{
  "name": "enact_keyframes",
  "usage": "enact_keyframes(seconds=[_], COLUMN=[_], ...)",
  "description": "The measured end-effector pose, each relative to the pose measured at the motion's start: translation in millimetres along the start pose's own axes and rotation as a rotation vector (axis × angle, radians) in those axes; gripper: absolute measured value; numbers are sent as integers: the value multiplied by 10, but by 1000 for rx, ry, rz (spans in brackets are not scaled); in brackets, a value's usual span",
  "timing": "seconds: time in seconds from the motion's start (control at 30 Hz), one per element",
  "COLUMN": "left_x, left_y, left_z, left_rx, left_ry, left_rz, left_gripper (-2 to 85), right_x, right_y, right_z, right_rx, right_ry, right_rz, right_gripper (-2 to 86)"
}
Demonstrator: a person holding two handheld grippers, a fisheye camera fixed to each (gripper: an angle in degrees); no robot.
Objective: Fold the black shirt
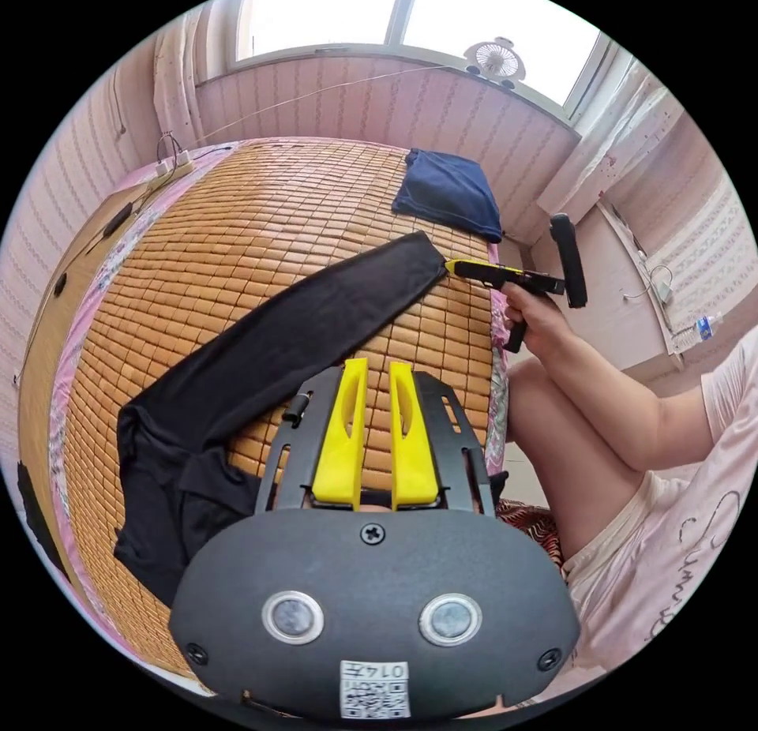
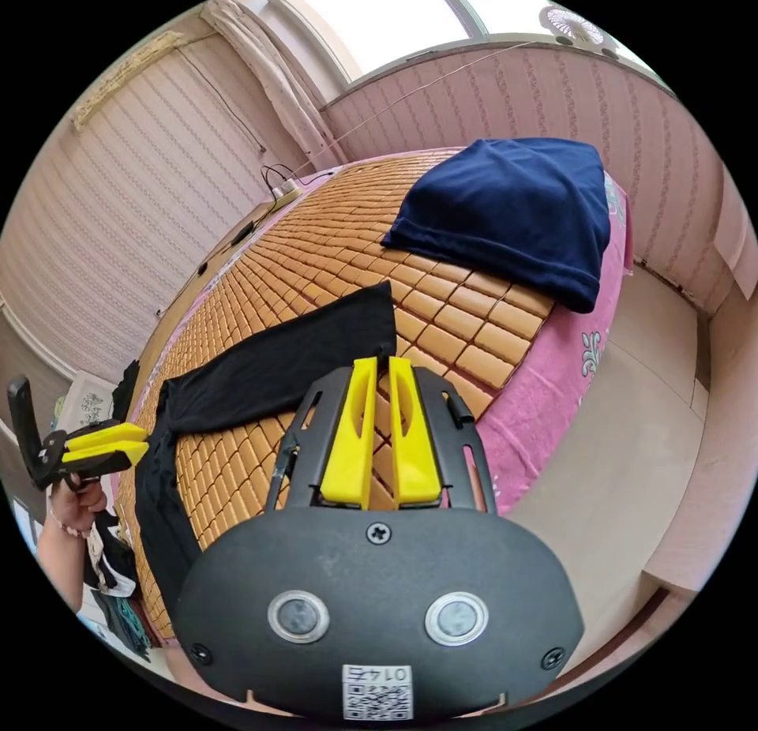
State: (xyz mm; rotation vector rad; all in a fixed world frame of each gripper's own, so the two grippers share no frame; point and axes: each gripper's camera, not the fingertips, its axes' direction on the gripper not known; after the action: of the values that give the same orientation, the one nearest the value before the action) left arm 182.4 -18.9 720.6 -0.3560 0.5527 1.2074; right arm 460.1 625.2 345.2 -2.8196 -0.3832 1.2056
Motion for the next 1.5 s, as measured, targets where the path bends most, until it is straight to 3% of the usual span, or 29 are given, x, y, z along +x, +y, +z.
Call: enact_keyframes(seconds=[0.17, 0.4, 0.6, 0.93, 1.1, 1.3, 1.5], left_x=[126, 470, 529, 719, 858, 911, 633], left_y=[-813, -1404, -1822, -2094, -2041, -1908, -1536], left_z=[419, 922, 1372, 1425, 1392, 1137, 73], left_rx=[-36, -111, -191, -172, -171, -172, -2], left_ry=[1, -76, -40, -35, -32, -1, -25], left_rz=[99, 219, 169, 213, 245, 234, 156], left_gripper=[54, 59, 71, 76, 48, -7, -10], right_x=[348, 366, 338, 463, 422, 523, 443], right_y=[49, -203, -366, -630, -683, -753, -710], right_z=[-108, 0, 41, 90, 215, 159, -199], right_rx=[22, -9, -109, -154, -208, -171, 112], right_ry=[-37, -47, 89, -114, -57, -159, -531], right_rz=[132, -9, -167, -212, -246, -198, -185], right_gripper=[25, 108, 70, 82, 34, 5, 0])
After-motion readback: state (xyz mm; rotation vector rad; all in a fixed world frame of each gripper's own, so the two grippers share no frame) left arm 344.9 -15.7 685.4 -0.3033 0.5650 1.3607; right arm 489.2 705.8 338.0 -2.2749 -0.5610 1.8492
